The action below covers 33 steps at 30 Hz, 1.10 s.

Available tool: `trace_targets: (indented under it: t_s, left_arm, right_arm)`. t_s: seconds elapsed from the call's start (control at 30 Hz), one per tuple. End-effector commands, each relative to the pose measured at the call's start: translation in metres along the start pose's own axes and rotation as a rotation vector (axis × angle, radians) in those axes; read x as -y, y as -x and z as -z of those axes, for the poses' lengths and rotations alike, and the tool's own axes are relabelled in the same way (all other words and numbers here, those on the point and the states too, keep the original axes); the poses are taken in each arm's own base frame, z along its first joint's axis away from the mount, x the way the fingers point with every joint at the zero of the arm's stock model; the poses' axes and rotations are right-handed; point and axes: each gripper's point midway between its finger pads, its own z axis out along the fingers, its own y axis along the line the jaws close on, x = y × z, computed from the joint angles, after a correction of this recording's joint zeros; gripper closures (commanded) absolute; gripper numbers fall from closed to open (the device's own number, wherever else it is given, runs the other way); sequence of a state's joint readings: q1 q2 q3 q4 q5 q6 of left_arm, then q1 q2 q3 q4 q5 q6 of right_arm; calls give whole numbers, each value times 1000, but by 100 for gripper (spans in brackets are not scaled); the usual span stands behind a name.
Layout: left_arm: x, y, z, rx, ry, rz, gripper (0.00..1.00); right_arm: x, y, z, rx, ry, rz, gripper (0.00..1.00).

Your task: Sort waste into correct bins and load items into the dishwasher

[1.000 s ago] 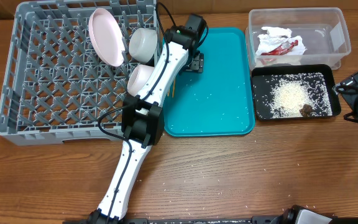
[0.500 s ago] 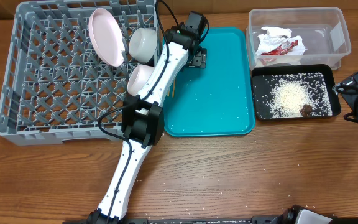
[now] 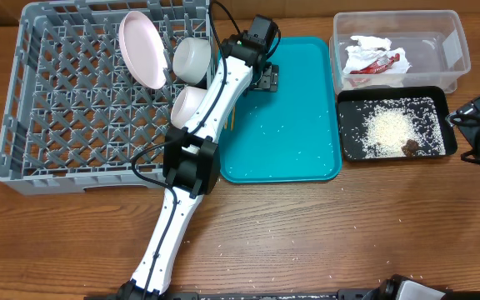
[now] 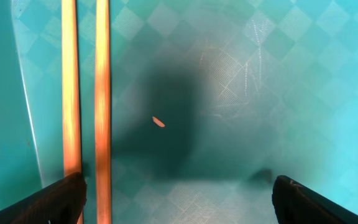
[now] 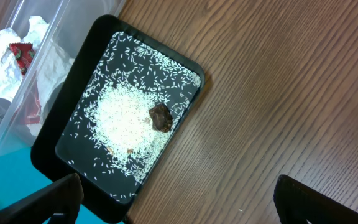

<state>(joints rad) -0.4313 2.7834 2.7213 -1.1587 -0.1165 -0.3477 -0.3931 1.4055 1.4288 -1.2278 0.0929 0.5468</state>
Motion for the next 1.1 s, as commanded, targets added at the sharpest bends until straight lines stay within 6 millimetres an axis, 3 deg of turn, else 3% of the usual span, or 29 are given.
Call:
trace_targets:
  t_s: [0.0,0.2,0.27,0.33,0.4,0.43,0.5,0.6,0.67,0.7,0.8,0.83,0.93,1.03,1.07]
  left_arm:
    - [1,-9,-10,-31,-3,-27,6]
    - [-5,-31,-25,-101,21,-35,14]
    - [-7,-38,-27,-128,29,-38,26]
    - [-8,-44,-26,-150,36,-42,51]
    - [-9,-52,-25,-182,47,-49,70]
    - [-13,-64,-22,-232,62,-55,87]
    - [-15,-78,-18,-292,66,-60,96]
    - [-14,-89,-3,-356,44,-54,96]
    - [-11,-79,20,-333,21,-48,96]
    - [-9,-61,52,-273,0,-43,96]
    - [-8,-31,123,-142,-39,-34,96]
    - [-14,-22,159,-81,-46,-25,96]
    - [-34,-4,239,77,-46,-30,96]
    - [-47,2,278,155,-58,-38,96]
    - [-58,2,306,195,-82,-37,96]
  right_arm:
    - [0,6,4,21,-1,-9,0]
    - [0,6,4,21,-1,-9,0]
    - [0,6,4,21,-1,-9,0]
    - [0,6,4,21,-1,-9,0]
    - [0,6,4,21,-1,-9,0]
    - [0,6,4,21,-1,-9,0]
    - [0,6,4,21,-1,-9,0]
    - [0,6,4,21,-1,-9,0]
    - [0,6,4,21,-1,-9,0]
    - [0,6,4,21,-1,-9,0]
    - [0,6,4,21,-1,-9,0]
    - [0,6,4,21,-1,-9,0]
    - [0,6,4,21,-1,-9,0]
    - [0,6,4,21,-1,-9,0]
    - [0,6,4,21,-1,-9,0]
